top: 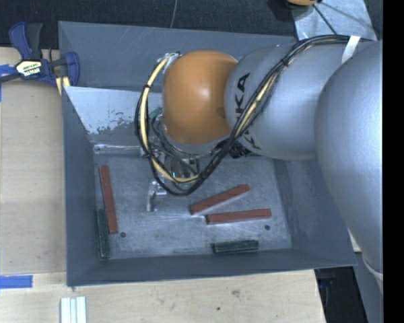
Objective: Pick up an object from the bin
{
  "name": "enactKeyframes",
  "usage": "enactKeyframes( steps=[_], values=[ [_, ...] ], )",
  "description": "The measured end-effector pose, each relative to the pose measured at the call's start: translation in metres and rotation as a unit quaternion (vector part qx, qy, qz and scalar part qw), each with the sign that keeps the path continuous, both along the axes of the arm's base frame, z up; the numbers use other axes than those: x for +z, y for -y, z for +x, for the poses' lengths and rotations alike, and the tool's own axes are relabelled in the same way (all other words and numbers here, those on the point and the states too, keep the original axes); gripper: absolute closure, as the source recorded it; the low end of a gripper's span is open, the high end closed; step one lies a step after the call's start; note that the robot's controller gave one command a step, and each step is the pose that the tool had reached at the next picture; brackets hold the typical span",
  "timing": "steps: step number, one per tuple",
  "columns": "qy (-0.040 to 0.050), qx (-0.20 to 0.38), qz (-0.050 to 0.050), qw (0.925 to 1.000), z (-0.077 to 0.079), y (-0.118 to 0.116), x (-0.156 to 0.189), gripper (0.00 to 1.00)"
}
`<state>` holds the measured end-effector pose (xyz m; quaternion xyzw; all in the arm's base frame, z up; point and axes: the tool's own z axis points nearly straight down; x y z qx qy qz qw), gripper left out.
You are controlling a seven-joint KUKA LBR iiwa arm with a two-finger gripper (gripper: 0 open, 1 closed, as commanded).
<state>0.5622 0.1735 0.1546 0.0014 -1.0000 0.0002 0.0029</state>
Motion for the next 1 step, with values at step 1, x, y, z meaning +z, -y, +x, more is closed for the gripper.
enactKeyframes(
  steps=[1],
  values=[
    [0.0041,-0.001,0.001,1.0000,0.0020,0.0008,0.0048,0.00]
  ],
)
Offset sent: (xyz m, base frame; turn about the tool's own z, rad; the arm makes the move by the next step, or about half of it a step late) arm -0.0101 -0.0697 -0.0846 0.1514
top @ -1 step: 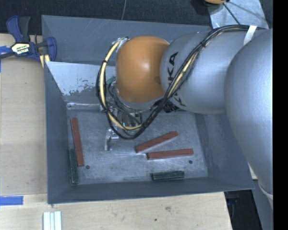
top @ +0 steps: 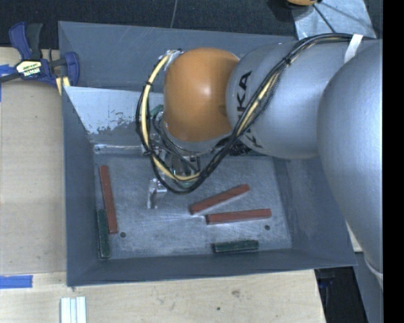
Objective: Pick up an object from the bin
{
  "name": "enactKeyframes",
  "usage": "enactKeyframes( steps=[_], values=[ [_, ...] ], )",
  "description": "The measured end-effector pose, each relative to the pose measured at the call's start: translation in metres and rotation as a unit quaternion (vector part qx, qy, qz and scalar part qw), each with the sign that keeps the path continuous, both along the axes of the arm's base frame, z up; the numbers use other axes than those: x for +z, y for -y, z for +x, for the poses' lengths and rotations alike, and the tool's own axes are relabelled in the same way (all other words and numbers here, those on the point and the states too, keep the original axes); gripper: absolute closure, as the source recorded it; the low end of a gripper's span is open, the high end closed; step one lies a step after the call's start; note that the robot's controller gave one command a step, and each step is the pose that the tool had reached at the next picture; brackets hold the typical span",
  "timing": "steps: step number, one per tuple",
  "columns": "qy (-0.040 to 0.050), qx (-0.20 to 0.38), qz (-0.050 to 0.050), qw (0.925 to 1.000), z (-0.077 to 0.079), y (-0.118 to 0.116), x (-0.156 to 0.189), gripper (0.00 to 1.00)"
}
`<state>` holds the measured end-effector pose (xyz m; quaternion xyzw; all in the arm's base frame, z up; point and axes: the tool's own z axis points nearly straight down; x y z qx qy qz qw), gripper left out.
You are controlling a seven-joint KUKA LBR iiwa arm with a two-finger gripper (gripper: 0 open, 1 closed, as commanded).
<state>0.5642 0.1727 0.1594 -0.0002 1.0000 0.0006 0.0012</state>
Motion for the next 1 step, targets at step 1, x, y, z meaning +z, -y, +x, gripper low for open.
enactKeyframes(
  steps=[1],
  values=[
    [0.0000,-0.001,0.000,1.0000,0.0000,0.0005,-0.0004,0.00]
  ],
)
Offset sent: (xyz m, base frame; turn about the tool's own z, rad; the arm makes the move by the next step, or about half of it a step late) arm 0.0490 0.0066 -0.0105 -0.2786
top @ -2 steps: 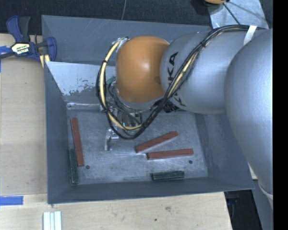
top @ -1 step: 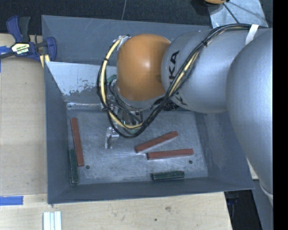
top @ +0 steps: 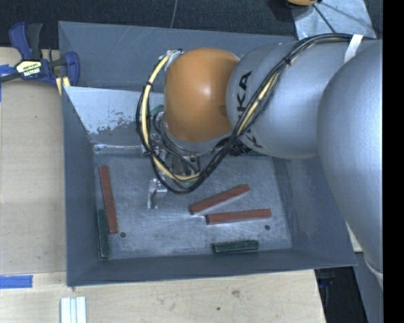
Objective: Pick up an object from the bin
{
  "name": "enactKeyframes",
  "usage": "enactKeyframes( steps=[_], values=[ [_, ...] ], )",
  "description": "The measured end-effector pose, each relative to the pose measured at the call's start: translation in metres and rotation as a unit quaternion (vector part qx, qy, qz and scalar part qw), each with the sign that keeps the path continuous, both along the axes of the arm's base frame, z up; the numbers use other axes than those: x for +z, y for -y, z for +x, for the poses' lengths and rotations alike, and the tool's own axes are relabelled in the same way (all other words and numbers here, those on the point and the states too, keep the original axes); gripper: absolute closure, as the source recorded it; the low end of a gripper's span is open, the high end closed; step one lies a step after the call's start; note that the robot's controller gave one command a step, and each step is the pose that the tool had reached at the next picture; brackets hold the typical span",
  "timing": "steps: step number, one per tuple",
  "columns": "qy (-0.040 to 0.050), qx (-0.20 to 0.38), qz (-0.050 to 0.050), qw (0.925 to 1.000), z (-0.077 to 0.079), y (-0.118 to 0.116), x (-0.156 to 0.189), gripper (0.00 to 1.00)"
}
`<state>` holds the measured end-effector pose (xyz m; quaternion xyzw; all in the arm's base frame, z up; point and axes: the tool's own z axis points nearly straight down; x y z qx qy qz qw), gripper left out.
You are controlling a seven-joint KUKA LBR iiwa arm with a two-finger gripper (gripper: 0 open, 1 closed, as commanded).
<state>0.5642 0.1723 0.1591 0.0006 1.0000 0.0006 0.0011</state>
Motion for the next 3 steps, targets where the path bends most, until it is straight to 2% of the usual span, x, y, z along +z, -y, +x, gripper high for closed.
enactKeyframes(
  steps=[1,2,3],
  values=[
    [-0.0012,-0.003,-0.001,1.0000,0.018,0.005,-0.015,0.00],
    [0.0022,0.138,0.000,0.9905,0.011,0.053,-0.052,0.00],
    [0.0121,0.115,0.001,0.9933,0.015,0.071,-0.082,1.00]
  ],
)
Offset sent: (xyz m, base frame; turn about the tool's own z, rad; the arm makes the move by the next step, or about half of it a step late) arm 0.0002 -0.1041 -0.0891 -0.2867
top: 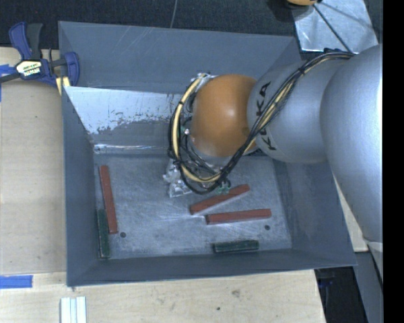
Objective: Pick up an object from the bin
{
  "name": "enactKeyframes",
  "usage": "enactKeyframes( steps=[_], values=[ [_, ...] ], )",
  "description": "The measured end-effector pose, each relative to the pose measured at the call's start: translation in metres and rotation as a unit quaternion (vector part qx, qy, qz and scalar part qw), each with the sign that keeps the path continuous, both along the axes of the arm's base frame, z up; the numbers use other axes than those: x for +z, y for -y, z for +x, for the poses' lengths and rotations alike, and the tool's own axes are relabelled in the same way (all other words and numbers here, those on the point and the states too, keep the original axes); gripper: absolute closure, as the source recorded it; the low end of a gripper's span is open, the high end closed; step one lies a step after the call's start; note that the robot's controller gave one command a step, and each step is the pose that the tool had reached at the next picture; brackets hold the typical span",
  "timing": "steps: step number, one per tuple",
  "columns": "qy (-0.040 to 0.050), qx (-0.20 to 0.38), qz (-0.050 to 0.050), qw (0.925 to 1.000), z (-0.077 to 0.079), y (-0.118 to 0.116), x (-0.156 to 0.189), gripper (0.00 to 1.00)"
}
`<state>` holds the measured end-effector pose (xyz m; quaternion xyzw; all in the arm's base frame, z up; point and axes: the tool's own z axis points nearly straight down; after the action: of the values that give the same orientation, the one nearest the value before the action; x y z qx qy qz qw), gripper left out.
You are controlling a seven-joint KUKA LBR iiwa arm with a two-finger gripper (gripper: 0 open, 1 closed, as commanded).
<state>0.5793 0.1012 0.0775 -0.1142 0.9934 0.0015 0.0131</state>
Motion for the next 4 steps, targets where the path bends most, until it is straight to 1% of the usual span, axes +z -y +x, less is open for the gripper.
enactKeyframes(
  steps=[1,2,3,4],
  values=[
    [-0.0050,0.000,-0.001,1.0000,-0.003,0.000,-0.003,0.00],
    [-0.0054,0.000,-0.001,1.0000,-0.003,0.000,-0.003,0.00],
    [0.0014,0.044,-0.001,0.9990,-0.013,0.058,0.000,1.00],
    [0.0012,0.043,-0.001,0.9991,-0.013,0.058,0.000,1.00]
  ],
)
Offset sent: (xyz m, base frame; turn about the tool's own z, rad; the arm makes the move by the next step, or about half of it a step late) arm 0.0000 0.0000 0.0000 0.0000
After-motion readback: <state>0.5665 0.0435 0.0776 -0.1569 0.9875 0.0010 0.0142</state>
